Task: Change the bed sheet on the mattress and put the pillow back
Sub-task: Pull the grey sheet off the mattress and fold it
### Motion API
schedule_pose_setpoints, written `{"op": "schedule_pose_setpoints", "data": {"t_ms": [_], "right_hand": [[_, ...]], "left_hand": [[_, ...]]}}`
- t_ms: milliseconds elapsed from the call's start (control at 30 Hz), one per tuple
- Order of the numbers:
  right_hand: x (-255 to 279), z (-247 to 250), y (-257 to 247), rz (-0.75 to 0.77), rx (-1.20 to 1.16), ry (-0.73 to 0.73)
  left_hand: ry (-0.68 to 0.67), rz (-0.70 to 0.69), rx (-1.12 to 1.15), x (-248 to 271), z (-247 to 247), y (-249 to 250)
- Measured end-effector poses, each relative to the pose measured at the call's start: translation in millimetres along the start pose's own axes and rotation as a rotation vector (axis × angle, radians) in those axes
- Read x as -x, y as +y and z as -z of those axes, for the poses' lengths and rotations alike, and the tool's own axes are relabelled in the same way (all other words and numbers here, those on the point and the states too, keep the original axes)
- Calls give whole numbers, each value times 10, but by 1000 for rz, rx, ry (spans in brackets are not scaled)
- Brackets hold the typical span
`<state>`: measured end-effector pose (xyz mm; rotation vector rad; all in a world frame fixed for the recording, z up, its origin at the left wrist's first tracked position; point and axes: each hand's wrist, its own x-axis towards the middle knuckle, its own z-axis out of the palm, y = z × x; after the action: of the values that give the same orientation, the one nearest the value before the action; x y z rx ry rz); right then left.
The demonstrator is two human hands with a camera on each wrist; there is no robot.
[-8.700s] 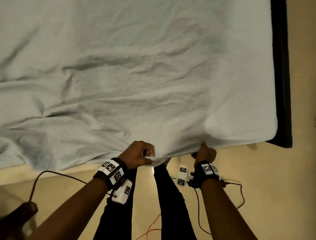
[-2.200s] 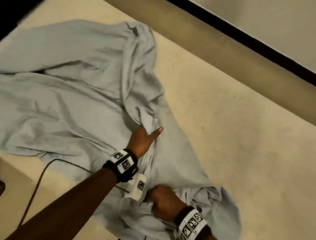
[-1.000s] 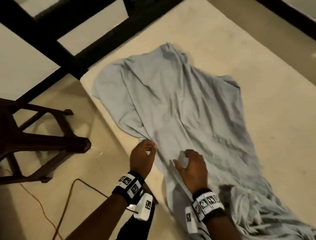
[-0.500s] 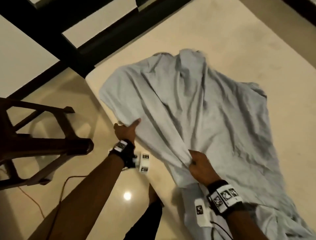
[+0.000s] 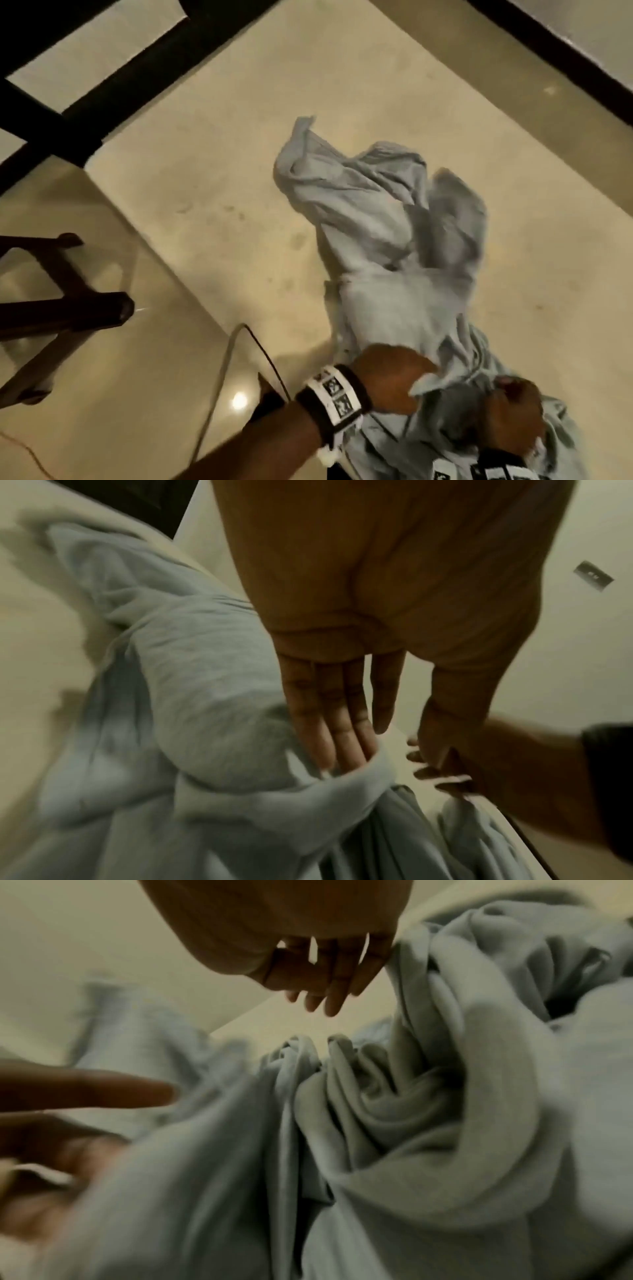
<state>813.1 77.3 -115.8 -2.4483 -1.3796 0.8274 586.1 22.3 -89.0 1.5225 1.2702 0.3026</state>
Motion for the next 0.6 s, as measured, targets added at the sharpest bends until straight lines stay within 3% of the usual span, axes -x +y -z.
{"op": "schedule_pose_setpoints", "data": {"t_ms": [33,100,200,300,433,600], "right_hand": [[24,8,-1,125,-82,-46],[1,46,-65,235,-284,-188],[-171,-77,-246,121,-456,-315],[-305,-299,-276,33,-359,-351],[-379,-403,-216,157,-148,-393],[-281,-428,-101,205,-153,-419]], "left_hand": [[6,11,27,-21,-187,61],[194,60,184,-25,-458,63],[557,208,396,92,-607,-185],[732,359,158,174,-470,-454],[782,307,-96,-74,-25,-760],[543,444,-19,-642,425,-876]]}}
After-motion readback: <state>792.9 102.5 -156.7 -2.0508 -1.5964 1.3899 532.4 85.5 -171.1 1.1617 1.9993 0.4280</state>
